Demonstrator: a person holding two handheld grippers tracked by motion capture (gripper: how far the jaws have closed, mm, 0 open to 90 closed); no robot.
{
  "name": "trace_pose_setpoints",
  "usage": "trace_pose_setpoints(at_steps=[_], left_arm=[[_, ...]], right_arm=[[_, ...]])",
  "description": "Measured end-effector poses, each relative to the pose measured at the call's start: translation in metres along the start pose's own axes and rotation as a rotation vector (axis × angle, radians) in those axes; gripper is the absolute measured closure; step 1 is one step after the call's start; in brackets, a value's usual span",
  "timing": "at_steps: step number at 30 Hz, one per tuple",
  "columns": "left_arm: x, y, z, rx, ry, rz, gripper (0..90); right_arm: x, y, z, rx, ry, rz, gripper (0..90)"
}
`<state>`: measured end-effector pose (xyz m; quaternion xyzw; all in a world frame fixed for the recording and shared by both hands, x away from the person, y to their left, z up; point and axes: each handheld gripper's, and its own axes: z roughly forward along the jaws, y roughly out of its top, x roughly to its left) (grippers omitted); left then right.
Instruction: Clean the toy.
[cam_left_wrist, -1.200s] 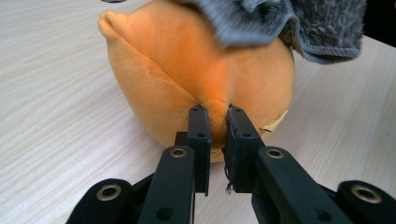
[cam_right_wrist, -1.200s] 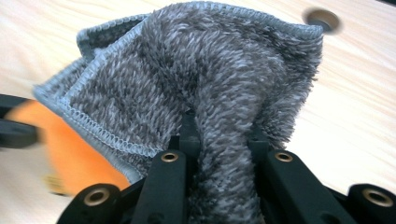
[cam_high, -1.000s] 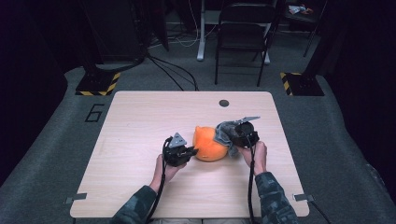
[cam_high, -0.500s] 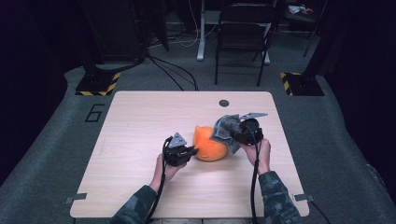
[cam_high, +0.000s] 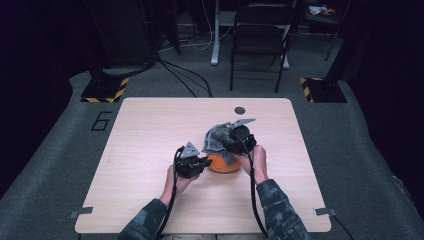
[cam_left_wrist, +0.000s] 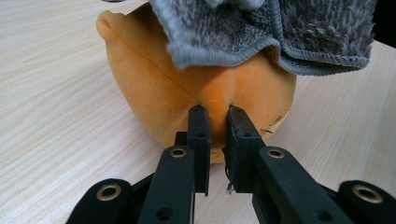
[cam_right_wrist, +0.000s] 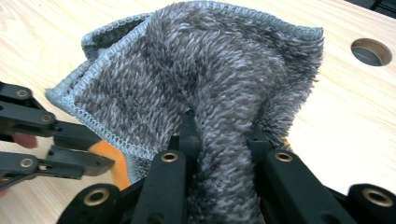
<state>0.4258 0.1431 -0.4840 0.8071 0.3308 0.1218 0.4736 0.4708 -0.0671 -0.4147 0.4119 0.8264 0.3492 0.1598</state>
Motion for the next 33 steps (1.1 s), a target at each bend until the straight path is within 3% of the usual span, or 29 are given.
trace_pose_setpoints(at_steps=[2, 7, 14, 19, 25, 30, 33], left_arm=[[0.0, 0.0, 0.0, 0.008, 0.0, 0.013, 81.5], [0.001, -0.001, 0.0, 0.005, -0.002, -0.006, 81.5], [0.001, 0.0, 0.0, 0.005, -0.004, -0.001, 81.5], [0.001, 0.0, 0.001, 0.003, -0.001, 0.008, 81.4], [0.002, 0.0, 0.0, -0.002, 0.001, 0.009, 81.2], [0.002, 0.001, 0.001, -0.008, 0.004, -0.001, 81.1], [0.001, 0.002, 0.001, -0.016, 0.006, -0.006, 81.1]], right_arm=[[-0.002, -0.002, -0.002, 0.003, -0.012, 0.004, 76.0], [-0.018, -0.011, -0.006, 0.015, -0.046, 0.031, 75.9], [-0.043, -0.033, -0.008, 0.03, -0.066, 0.104, 75.9], [-0.056, -0.048, -0.006, 0.064, -0.083, 0.117, 75.9], [-0.071, -0.065, 0.0, 0.141, -0.122, 0.144, 75.9], [-0.068, -0.056, -0.019, 0.078, -0.128, 0.136, 76.0], [-0.054, -0.04, -0.035, 0.007, -0.097, 0.103, 76.0]])
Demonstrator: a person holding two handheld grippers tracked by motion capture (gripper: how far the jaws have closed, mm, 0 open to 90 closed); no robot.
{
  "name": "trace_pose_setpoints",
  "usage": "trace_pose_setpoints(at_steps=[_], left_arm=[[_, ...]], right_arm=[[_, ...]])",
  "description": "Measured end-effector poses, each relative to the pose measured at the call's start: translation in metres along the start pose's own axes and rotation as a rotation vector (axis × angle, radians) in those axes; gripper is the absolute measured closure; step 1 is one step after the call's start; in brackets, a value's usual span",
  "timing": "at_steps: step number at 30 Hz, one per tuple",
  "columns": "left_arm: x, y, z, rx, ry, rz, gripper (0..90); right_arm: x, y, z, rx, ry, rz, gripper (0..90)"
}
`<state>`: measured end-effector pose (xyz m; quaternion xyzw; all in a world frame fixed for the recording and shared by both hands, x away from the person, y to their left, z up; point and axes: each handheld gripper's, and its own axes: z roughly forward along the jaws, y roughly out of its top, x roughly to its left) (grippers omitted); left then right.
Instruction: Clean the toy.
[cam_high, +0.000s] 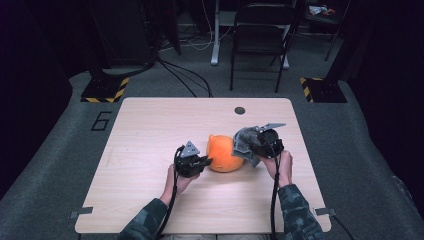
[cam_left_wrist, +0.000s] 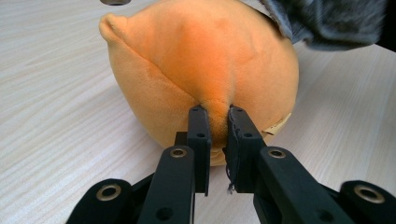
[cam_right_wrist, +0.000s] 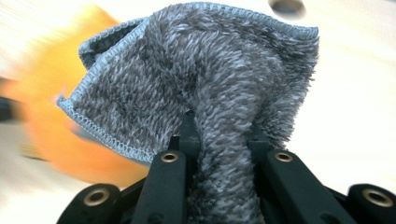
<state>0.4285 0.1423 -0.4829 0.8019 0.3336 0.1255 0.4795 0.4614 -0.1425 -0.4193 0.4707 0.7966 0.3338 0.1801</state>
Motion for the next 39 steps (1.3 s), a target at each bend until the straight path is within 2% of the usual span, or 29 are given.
trace_pose_setpoints(at_steps=[2, 5, 6, 8, 9, 11, 13, 16, 18, 27, 32, 35, 39], left_arm=[[0.0, 0.001, 0.0, -0.005, -0.001, -0.003, 81.1], [-0.001, 0.002, 0.001, -0.009, -0.003, 0.002, 81.0], [-0.002, 0.002, 0.001, -0.01, -0.004, -0.005, 81.0], [-0.003, 0.004, 0.0, -0.009, -0.009, 0.006, 81.0], [-0.004, 0.004, 0.001, -0.013, -0.008, -0.002, 81.0], [-0.004, 0.004, 0.001, -0.012, -0.006, 0.0, 81.0], [-0.003, 0.003, 0.001, -0.009, -0.007, -0.002, 80.9], [-0.002, 0.003, 0.001, -0.012, -0.007, -0.002, 80.9], [-0.002, 0.003, 0.001, -0.011, -0.007, -0.002, 80.9], [-0.002, 0.003, 0.002, -0.009, -0.008, 0.0, 80.9], [-0.002, 0.003, 0.002, -0.007, -0.008, 0.005, 80.9], [-0.001, 0.003, 0.001, -0.007, -0.007, -0.003, 80.8], [0.0, 0.003, 0.001, -0.005, -0.012, -0.005, 80.7]], right_arm=[[0.015, 0.008, -0.008, -0.035, 0.022, -0.035, 76.0], [0.04, 0.017, -0.011, -0.057, 0.056, -0.087, 75.9], [0.051, 0.019, -0.011, -0.058, 0.07, -0.114, 75.9], [0.063, 0.021, -0.006, -0.054, 0.086, -0.141, 75.9], [0.068, 0.022, -0.001, -0.047, 0.091, -0.165, 75.9], [0.073, 0.022, 0.009, -0.021, 0.072, -0.18, 75.9], [0.07, 0.019, 0.016, -0.004, 0.074, -0.171, 75.9], [0.061, 0.015, 0.017, 0.001, 0.067, -0.154, 75.9], [0.055, 0.012, 0.016, 0.008, 0.041, -0.15, 76.0], [0.024, -0.004, 0.019, 0.05, -0.001, -0.093, 75.9], [0.007, -0.016, 0.028, 0.093, -0.027, -0.047, 75.9], [-0.005, -0.024, 0.037, 0.137, -0.047, -0.019, 75.9], [-0.016, -0.031, 0.042, 0.168, -0.052, 0.02, 75.8]])
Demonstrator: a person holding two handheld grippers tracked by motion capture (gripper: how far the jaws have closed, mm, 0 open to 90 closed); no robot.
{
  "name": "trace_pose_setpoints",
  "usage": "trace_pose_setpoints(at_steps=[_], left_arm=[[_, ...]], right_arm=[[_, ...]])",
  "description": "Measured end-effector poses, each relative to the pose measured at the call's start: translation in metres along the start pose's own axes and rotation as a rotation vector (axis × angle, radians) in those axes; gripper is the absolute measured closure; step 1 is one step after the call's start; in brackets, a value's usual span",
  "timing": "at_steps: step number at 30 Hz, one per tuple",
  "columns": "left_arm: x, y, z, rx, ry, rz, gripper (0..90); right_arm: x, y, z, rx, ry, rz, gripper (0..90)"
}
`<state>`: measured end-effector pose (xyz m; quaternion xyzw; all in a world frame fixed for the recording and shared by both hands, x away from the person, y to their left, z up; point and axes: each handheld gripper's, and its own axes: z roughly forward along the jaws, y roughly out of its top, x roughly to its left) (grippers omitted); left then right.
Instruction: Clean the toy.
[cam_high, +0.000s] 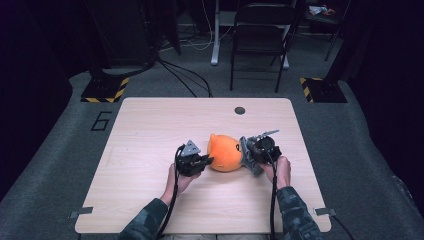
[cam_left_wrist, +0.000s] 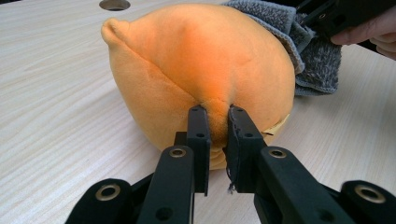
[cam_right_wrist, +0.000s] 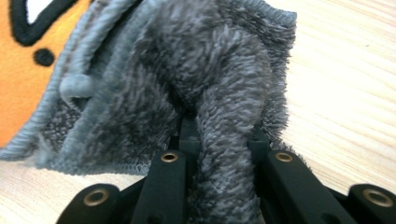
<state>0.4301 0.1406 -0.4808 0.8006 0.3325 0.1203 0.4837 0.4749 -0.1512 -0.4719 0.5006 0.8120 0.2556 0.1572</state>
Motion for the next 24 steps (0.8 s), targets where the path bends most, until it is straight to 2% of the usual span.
trace_pose_setpoints(at_steps=[2, 3, 4, 6, 7, 9, 10, 11, 14, 16, 17, 18, 19, 20, 24], left_arm=[[0.0, 0.0, 0.0, -0.002, 0.001, 0.0, 80.8], [0.0, 0.0, 0.0, -0.008, 0.003, -0.001, 80.8], [0.0, 0.0, 0.0, -0.008, 0.005, 0.0, 80.7], [0.0, 0.0, 0.0, -0.005, 0.001, 0.0, 80.8], [0.0, 0.0, 0.001, -0.008, 0.006, 0.007, 80.7], [-0.001, 0.0, 0.001, -0.009, 0.006, 0.006, 80.7], [-0.001, 0.0, 0.001, -0.009, 0.006, 0.006, 80.7], [-0.001, 0.0, 0.001, -0.01, 0.004, 0.005, 80.7], [-0.001, 0.0, 0.0, -0.009, 0.004, 0.006, 80.7], [0.0, 0.0, 0.0, -0.01, 0.003, 0.005, 80.6], [0.0, 0.0, 0.0, -0.011, 0.002, 0.005, 80.5], [0.0, 0.0, 0.0, -0.01, -0.001, 0.011, 80.1], [-0.001, 0.0, 0.0, -0.013, -0.006, 0.014, 78.6], [-0.001, 0.0, 0.0, -0.022, -0.01, 0.025, 73.2], [-0.006, -0.001, -0.002, -0.01, 0.029, 0.126, 44.6]], right_arm=[[-0.001, 0.002, -0.007, -0.015, 0.0, 0.011, 75.9], [-0.002, 0.004, -0.01, -0.034, 0.001, 0.002, 75.9], [0.002, 0.01, -0.023, -0.075, 0.004, 0.0, 75.9], [0.004, 0.012, -0.028, -0.09, 0.014, -0.009, 75.9], [0.014, 0.02, -0.042, -0.145, 0.03, -0.036, 75.8], [0.025, 0.025, -0.052, -0.179, 0.052, -0.064, 75.8], [0.025, 0.025, -0.052, -0.179, 0.052, -0.064, 75.8], [0.042, 0.031, -0.06, -0.214, 0.075, -0.109, 75.8], [0.062, 0.035, -0.059, -0.215, 0.096, -0.166, 75.8], [0.069, 0.036, -0.051, -0.181, 0.073, -0.192, 75.8], [0.068, 0.035, -0.045, -0.167, 0.037, -0.21, 75.9], [0.067, 0.033, -0.039, -0.153, 0.023, -0.198, 75.9], [0.062, 0.03, -0.034, -0.148, 0.041, -0.178, 75.9], [0.059, 0.028, -0.03, -0.143, 0.053, -0.157, 76.0], [0.05, 0.026, -0.028, -0.15, 0.072, -0.131, 76.0]])
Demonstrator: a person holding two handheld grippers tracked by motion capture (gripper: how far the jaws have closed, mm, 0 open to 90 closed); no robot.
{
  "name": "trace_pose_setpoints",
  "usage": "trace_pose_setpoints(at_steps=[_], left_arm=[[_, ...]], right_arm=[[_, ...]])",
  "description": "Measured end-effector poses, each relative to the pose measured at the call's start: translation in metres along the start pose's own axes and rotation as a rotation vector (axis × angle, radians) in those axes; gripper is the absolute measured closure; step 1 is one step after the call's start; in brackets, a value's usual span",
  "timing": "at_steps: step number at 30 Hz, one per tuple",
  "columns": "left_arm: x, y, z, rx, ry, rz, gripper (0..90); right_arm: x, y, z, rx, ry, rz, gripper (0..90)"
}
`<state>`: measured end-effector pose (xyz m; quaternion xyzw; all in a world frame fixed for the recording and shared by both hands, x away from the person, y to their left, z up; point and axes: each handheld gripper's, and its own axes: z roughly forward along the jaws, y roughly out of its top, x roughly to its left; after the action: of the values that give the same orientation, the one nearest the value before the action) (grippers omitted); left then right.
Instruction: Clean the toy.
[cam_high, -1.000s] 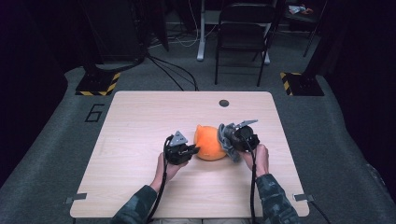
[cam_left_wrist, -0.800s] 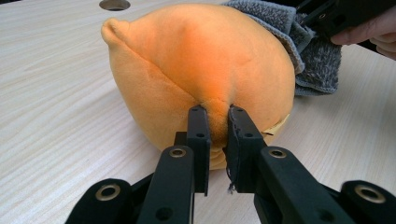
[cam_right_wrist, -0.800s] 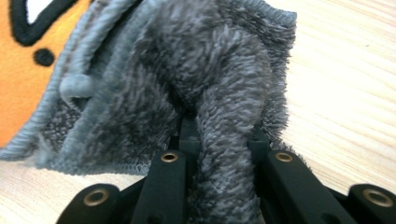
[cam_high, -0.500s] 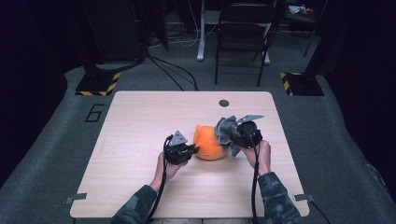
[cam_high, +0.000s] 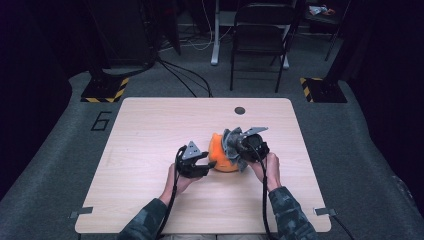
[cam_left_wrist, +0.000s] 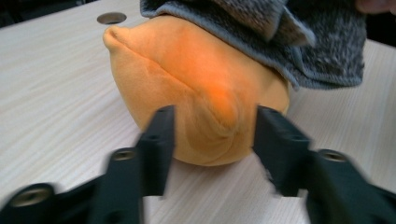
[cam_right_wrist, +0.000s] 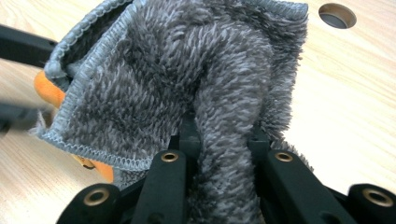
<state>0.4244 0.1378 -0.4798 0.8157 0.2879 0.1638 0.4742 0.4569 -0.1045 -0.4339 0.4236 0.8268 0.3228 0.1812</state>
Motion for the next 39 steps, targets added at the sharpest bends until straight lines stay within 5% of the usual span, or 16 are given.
trace_pose_setpoints(at_steps=[6, 9, 15, 21, 29, 33, 39], left_arm=[[-0.009, -0.004, 0.011, 0.039, 0.014, 0.087, 35.4], [-0.014, -0.007, 0.02, 0.015, 0.041, 0.108, 52.9], [-0.013, -0.007, 0.021, -0.011, 0.048, 0.062, 69.3], [-0.013, -0.004, 0.019, -0.018, 0.047, 0.026, 73.4], [-0.013, -0.001, 0.019, -0.025, 0.031, 0.002, 73.5], [-0.014, 0.0, 0.019, -0.017, 0.028, 0.012, 73.8], [-0.013, -0.001, 0.02, -0.012, 0.026, -0.016, 73.9]], right_arm=[[0.0, 0.001, 0.0, 0.001, 0.006, -0.003, 76.0], [0.0, 0.001, 0.0, 0.001, 0.008, 0.001, 75.9], [-0.004, 0.0, 0.001, -0.011, 0.019, 0.017, 75.9], [-0.005, 0.005, -0.013, -0.053, 0.019, 0.033, 75.8], [0.024, 0.019, -0.029, -0.113, 0.058, -0.041, 75.8], [0.034, 0.017, -0.015, -0.077, 0.051, -0.075, 75.8], [0.023, 0.009, -0.007, -0.044, 0.012, -0.052, 76.3]])
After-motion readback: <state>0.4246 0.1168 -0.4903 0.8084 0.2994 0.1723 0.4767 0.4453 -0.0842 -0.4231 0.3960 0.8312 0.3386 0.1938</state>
